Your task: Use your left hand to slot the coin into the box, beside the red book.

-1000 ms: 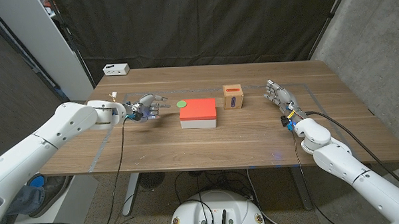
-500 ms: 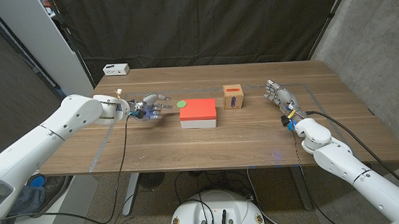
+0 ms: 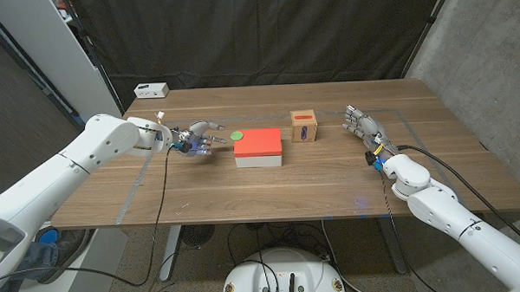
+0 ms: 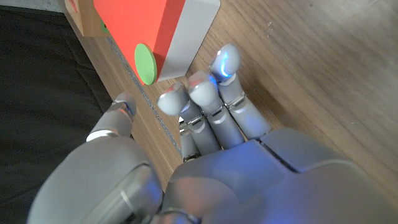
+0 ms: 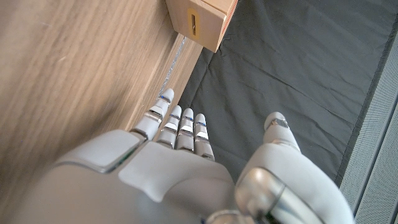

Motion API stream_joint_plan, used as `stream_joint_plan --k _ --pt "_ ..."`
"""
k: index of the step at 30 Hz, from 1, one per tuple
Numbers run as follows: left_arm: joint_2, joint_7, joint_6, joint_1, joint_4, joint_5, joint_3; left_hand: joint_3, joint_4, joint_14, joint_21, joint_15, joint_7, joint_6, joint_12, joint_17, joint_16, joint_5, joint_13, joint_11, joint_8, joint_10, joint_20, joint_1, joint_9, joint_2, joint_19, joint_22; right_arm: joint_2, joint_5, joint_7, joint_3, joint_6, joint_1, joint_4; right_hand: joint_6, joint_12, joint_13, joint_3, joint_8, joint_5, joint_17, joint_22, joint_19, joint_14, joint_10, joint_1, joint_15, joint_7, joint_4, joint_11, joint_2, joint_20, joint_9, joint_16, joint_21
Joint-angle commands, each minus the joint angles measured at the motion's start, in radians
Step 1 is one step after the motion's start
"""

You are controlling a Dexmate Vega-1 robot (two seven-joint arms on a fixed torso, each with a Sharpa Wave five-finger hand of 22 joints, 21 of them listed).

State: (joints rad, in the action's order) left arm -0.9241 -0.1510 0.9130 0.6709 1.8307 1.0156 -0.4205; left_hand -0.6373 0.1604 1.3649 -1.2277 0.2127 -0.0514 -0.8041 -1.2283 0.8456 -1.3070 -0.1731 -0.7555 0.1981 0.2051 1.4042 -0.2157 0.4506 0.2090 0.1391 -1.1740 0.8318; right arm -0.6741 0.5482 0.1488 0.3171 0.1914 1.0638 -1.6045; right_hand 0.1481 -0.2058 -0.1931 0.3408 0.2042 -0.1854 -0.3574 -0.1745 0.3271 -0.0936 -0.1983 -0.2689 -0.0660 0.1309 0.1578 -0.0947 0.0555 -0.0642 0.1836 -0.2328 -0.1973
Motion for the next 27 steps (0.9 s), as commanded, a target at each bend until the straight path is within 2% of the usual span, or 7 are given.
stream_joint_plan --k 1,12,27 --pt "0.018 -0.044 0.05 -0.023 0.025 -0.045 -0.02 -0.003 0.009 0.007 -0.001 0.002 -0.007 -0.025 -0.015 -0.004 -0.003 -0.006 0.002 0.007 -0.005 0.002 0.002 0.021 0.002 -0.004 -0.009 -0.004 0.0 -0.002 -0.001 0.004 -0.001 -0.003 0.0 0.01 -0.006 -0.004 0.001 0.004 -0.003 -0.001 -0.002 0.003 -0.006 -0.006 -0.007 -0.001 0.006 -0.002 -0.002 0.0 0.0 0.004 -0.007 -0.008" --pt "0.037 -0.071 0.081 -0.048 0.041 -0.119 -0.062 0.0 0.013 0.009 0.0 0.001 0.003 -0.03 -0.031 -0.009 -0.005 -0.006 0.007 0.008 -0.004 0.004 0.002 0.037 0.004 0.007 -0.01 -0.016 -0.008 0.0 0.003 -0.002 -0.003 0.01 -0.012 0.014 -0.006 -0.004 0.0 0.003 -0.002 -0.001 -0.003 0.004 -0.007 -0.012 -0.006 0.0 0.005 -0.004 -0.001 0.0 0.0 0.004 -0.006 -0.007" --pt "0.043 0.022 0.08 -0.099 0.024 -0.214 -0.134 0.026 0.004 0.011 -0.012 0.001 0.006 -0.036 -0.048 -0.009 -0.012 -0.002 0.022 0.009 -0.003 -0.005 0.002 0.017 0.007 0.025 -0.015 -0.021 -0.011 -0.003 0.002 -0.002 -0.007 0.008 -0.012 0.018 -0.007 -0.005 -0.001 0.002 -0.002 -0.001 -0.003 0.005 -0.009 -0.021 -0.004 0.0 0.003 -0.005 -0.004 -0.001 -0.002 0.004 -0.006 -0.007"
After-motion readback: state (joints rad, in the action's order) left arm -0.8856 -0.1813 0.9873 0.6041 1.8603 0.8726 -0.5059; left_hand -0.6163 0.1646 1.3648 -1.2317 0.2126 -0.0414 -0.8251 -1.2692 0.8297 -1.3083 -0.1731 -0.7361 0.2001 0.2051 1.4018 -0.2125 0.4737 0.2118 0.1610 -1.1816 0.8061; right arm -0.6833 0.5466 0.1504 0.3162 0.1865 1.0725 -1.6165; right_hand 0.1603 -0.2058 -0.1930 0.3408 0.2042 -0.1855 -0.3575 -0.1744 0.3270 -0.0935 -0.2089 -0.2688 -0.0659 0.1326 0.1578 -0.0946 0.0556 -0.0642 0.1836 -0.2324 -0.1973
